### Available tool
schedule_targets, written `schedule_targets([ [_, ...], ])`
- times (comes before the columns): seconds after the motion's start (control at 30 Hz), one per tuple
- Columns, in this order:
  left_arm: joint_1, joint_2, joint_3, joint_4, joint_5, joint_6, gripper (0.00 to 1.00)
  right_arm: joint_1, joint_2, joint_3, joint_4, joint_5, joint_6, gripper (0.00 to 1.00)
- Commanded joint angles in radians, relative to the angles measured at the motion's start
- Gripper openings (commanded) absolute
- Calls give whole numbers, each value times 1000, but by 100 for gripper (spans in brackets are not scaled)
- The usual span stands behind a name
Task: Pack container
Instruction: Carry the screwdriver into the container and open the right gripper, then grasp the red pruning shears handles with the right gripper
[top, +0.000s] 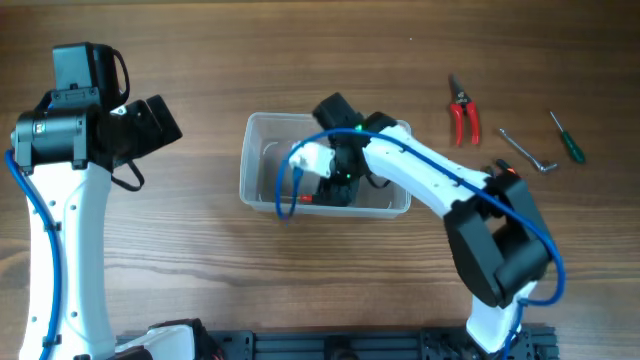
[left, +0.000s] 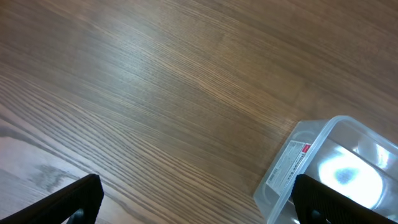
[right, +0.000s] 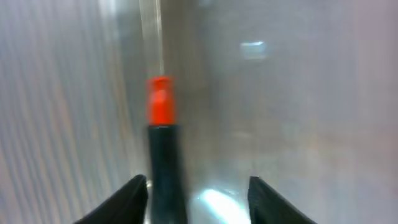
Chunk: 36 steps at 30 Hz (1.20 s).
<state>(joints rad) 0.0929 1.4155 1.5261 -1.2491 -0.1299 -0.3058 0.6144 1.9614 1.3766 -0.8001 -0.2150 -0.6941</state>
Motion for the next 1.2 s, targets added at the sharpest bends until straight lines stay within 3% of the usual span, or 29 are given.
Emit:
schedule_targets([
  [0.0, 5, 6, -2, -2, 10, -17, 100, -24, -153, 189, -50, 107, 242, 68],
  [0.07, 5, 6, -2, -2, 10, -17, 100, -64, -204, 272, -69, 146, 351, 69],
  [0.2, 5, 6, -2, -2, 10, -17, 100, -219, -268, 347, -80, 282, 606, 89],
  [0.3, 5, 6, -2, -2, 10, -17, 100, -381, -261, 347, -103, 260, 681, 94],
  [0.4, 6, 6, -2, -1, 9, -17, 100, -550, -210, 347, -117, 205, 697, 95],
  [0.53, 5, 6, -2, -1, 9, -17, 100, -662, -100, 343, -155, 144, 640, 94],
  [0.8, 5, 6, -2, -1, 10, -17, 100, -666, 192, 330, -210, 57, 600, 89],
  [1.17, 5, 6, -2, -1, 10, -18, 100, -657, 306, 330, -191, 53, 591, 89],
])
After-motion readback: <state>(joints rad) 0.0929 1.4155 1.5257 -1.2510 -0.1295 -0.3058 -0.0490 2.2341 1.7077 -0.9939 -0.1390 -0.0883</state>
